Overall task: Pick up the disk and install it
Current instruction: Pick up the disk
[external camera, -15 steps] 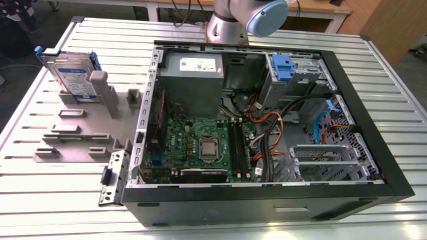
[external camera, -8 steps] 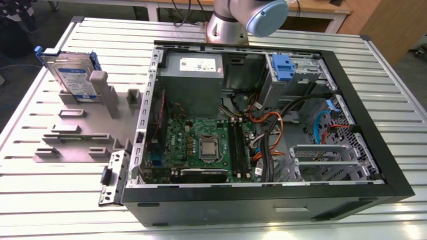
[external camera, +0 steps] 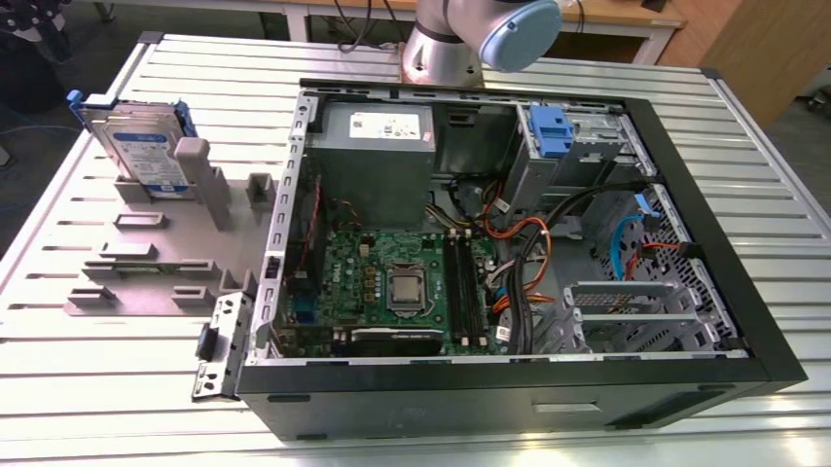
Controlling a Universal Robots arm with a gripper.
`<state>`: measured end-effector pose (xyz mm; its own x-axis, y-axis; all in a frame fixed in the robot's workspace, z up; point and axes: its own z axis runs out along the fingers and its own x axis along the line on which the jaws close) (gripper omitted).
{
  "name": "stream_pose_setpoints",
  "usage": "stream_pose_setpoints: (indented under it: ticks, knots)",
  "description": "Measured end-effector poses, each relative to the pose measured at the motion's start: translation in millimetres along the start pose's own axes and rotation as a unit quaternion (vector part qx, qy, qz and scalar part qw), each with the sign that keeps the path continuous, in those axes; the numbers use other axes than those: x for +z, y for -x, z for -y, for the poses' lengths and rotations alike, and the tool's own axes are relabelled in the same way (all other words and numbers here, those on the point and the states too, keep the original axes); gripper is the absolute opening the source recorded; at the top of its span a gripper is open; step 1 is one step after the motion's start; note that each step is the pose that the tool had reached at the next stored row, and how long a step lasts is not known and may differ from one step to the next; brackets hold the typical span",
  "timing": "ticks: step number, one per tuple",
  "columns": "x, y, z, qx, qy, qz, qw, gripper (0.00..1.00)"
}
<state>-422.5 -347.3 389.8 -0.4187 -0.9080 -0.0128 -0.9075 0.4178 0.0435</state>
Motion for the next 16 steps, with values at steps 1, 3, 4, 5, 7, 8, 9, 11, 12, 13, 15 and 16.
stream_pose_setpoints:
  ticks: [1,3,4,5,7,8,9,11,12,13,15,16]
  knots:
    - [0.0,0.0,0.0,-0.002,0.0,-0.0001,1.0,0.11]
    - [0.0,0.0,0.0,-0.006,0.0001,-0.0003,0.99998,0.11]
    - [0.0,0.0,0.0,-0.008,0.0001,-0.0004,0.99997,0.11]
    - [0.0,0.0,0.0,-0.01,0.0001,-0.0005,0.99995,0.11]
    - [0.0,0.0,0.0,-0.014,0.0002,-0.0006,0.9999,0.11]
    - [0.0,0.0,0.0,-0.016,0.0002,-0.0007,0.99988,0.11]
    - [0.0,0.0,0.0,-0.018,0.0002,-0.0008,0.99985,0.11]
    - [0.0,0.0,0.0,-0.021,0.0003,-0.0009,0.99977,0.11]
    - [0.0,0.0,0.0,-0.024,0.0003,-0.001,0.99972,0.11]
    - [0.1,0.0,0.0,-0.026,0.0003,-0.0011,0.99965,0.11]
    - [0.2,0.0,0.0,-0.034,-0.0002,-0.0013,0.99943,0.11]
    - [0.3,0.0,0.0,-0.036,-0.0008,-0.0011,0.99934,0.11]
